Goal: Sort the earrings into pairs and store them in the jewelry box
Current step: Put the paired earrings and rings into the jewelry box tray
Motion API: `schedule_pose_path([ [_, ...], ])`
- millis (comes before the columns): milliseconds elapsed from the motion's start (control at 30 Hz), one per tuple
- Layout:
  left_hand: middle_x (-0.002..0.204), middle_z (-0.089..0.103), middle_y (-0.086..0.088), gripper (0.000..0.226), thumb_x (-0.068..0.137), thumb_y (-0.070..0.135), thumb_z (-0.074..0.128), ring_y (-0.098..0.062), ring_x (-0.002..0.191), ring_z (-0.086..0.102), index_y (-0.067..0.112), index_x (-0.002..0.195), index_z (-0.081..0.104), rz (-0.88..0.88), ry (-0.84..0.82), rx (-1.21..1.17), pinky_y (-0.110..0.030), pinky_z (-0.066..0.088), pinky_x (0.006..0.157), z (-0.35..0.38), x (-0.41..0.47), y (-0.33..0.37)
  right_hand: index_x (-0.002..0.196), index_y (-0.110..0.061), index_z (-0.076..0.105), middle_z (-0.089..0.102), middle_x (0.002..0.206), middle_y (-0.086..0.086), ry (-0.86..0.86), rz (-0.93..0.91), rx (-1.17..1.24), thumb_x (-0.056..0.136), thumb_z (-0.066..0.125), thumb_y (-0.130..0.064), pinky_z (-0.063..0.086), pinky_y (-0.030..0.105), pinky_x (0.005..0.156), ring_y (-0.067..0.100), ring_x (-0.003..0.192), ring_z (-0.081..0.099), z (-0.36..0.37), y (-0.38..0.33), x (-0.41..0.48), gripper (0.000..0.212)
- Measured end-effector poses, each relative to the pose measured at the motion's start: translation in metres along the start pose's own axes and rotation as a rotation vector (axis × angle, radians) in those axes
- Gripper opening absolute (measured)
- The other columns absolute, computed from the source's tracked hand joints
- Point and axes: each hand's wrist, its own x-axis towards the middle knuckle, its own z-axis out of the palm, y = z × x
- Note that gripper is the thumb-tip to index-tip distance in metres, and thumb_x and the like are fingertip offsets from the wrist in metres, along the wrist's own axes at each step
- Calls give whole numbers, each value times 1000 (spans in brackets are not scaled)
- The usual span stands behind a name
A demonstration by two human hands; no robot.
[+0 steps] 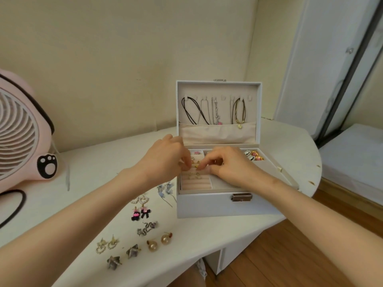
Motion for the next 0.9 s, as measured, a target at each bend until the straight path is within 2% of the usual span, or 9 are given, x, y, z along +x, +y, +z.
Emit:
schedule_pose_path([
  [67,106,52,5,20,89,21,59,-17,102,43,32,103,69,17,5,0,-21,30,76,1,-8,-1,91,-24,76,62,87,2,2,-48,-61,84,67,-15,35,12,65,7,73,50,3,2,-5,15],
  [133,107,52,5,22,90,22,57,-16,101,42,34,107,67,36,0,1,-21,31,76,3,-13,-2,96,-23,75,61,92,6,11,-72,-84,86,65,-13,36,12,67,12,77,51,5,3,-8,18],
  [267,105,54,4,24,92,23,54,-17,98,43,34,109,67,67,22,4,-21,30,74,6,-17,-2,99,-22,75,59,91,5,22,-100,-98,87,61,-8,35,8,68,11,77,51,6,4,-12,23],
  [433,105,54,3,26,93,22,51,-17,99,43,32,111,67,80,-1,9,-25,36,79,8,-17,0,101,-19,74,56,89,1,6,-115,-135,88,60,-8,33,3,68,2,73,46,7,5,-12,23],
  [633,102,54,4,25,92,21,52,-17,100,44,31,108,68,89,2,1,-26,38,81,7,-18,1,100,-17,75,56,92,2,11,-118,-131,88,60,-7,34,5,69,8,80,49,8,5,-14,21],
  [900,103,54,2,25,92,20,51,-19,102,44,28,108,69,105,-49,18,-30,39,85,5,-15,2,97,-13,75,55,91,0,10,-134,-132,86,60,-3,34,7,70,5,76,46,11,7,-13,22],
])
